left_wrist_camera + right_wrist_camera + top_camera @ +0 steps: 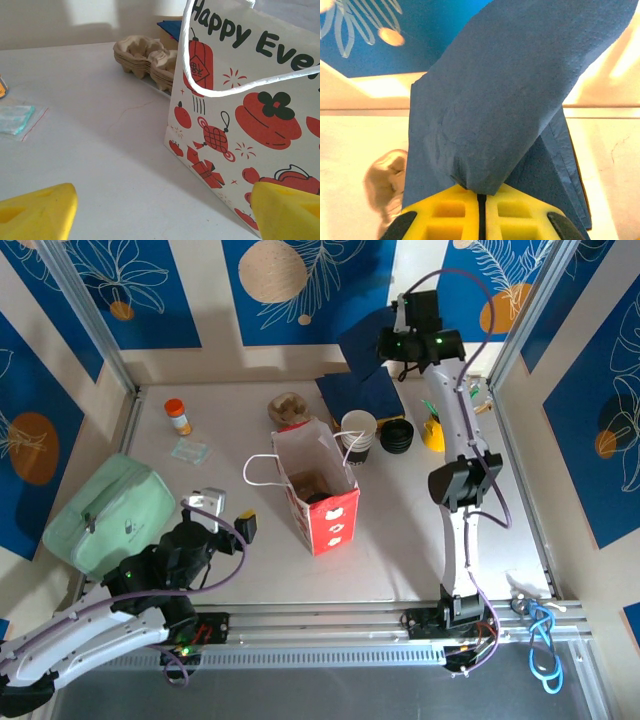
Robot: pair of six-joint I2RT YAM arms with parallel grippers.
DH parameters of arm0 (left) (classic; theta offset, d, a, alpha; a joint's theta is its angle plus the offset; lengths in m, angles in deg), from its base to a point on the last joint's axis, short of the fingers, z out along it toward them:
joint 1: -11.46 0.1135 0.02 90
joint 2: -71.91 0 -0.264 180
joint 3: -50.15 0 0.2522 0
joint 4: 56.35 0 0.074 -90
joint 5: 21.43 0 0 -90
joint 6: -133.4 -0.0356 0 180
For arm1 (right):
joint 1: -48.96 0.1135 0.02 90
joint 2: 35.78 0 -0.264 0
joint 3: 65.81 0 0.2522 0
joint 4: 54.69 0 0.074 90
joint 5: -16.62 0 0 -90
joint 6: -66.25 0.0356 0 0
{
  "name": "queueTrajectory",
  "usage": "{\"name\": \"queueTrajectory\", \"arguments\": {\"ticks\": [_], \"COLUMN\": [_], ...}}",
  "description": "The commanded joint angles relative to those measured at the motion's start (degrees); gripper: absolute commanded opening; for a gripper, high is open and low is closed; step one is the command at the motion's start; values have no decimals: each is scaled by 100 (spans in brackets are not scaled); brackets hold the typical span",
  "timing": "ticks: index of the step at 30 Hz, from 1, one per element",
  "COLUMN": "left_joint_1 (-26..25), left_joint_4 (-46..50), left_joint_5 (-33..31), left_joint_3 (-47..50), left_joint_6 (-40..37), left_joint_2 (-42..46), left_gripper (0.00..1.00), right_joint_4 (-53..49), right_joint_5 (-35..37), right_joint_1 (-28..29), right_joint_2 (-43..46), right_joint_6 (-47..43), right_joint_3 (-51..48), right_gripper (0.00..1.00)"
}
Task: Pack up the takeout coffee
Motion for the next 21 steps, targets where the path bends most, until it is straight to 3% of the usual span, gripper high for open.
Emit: {"name": "queueTrajectory", "arguments": {"ticks": [1, 7, 15, 21], "left_joint_1": [59, 60, 60, 60], "left_joint_4": [22, 0, -35, -302], "left_joint_5": [110, 483, 528, 595], "left_joint_3": [-214, -393, -465, -315], "left_joint_6": [58, -131, -239, -326], "left_joint_2": [26, -204, -190, -135], "left_gripper": [90, 89, 90, 90], "right_joint_4": [-561, -1193, -822, -387], "right_joint_5": [-336, -1188, -3095, -3359], "right_joint_1": [49, 142, 501, 1208], "right_joint_2": [601, 1692, 3443, 4327], "right_joint_6": [142, 540, 1413, 1880], "right_joint_3": [139, -263, -2018, -3176], "right_gripper": [8, 7, 7, 8]}}
